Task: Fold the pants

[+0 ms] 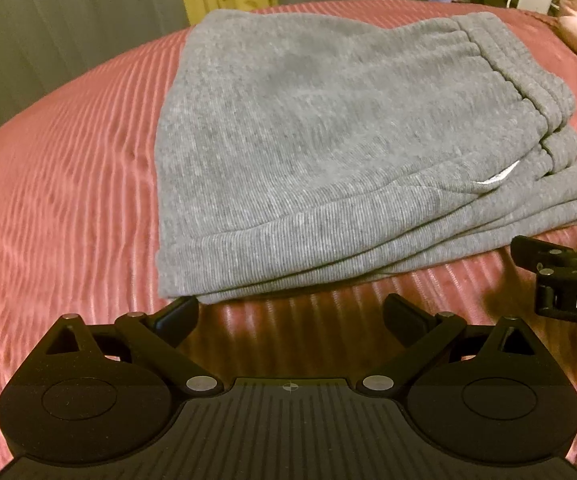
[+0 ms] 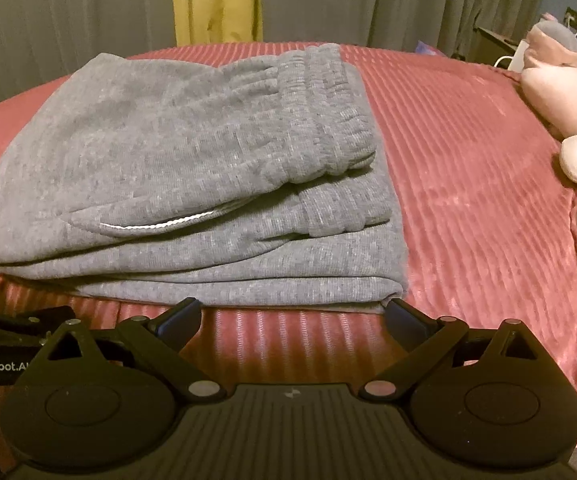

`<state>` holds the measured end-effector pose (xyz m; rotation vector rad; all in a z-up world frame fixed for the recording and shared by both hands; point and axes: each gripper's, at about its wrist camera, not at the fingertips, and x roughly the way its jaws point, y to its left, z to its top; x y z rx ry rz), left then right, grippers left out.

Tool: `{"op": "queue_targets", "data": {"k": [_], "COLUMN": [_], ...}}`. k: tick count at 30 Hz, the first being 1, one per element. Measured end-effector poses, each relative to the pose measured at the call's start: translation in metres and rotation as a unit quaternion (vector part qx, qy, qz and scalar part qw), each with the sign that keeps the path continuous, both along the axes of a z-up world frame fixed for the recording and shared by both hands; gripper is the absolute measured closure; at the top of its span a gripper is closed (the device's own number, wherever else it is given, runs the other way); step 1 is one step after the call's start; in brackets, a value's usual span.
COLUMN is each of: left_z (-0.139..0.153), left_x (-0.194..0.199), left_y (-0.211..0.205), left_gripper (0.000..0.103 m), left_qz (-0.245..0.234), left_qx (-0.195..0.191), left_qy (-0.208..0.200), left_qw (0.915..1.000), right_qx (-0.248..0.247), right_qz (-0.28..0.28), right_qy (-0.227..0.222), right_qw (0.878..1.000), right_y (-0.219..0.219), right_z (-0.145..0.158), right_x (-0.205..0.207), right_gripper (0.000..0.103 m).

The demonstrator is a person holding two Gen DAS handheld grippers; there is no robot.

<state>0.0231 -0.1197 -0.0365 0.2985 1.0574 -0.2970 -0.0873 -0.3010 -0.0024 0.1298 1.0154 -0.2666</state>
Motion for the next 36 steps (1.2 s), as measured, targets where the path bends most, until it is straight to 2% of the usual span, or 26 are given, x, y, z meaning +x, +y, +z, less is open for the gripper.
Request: {"op": "queue_targets", "data": {"k": [36], "left_z": [0.0006], "left_x": [-0.0006], "left_y": [0.0040], "left_gripper": [0.001], "left_qz": [0.012], "left_qx": [0.004], "left_qy": [0.001], "left_qw": [0.9999], "right_qx": [0.009], "right_qz": [-0.017], "right_qy": [0.000], "right_qw": [1.000], "right_y": [-0.0078], "right_z": [-0.0002], "right_x": [-0.0018], "right_gripper": [0.004]}}
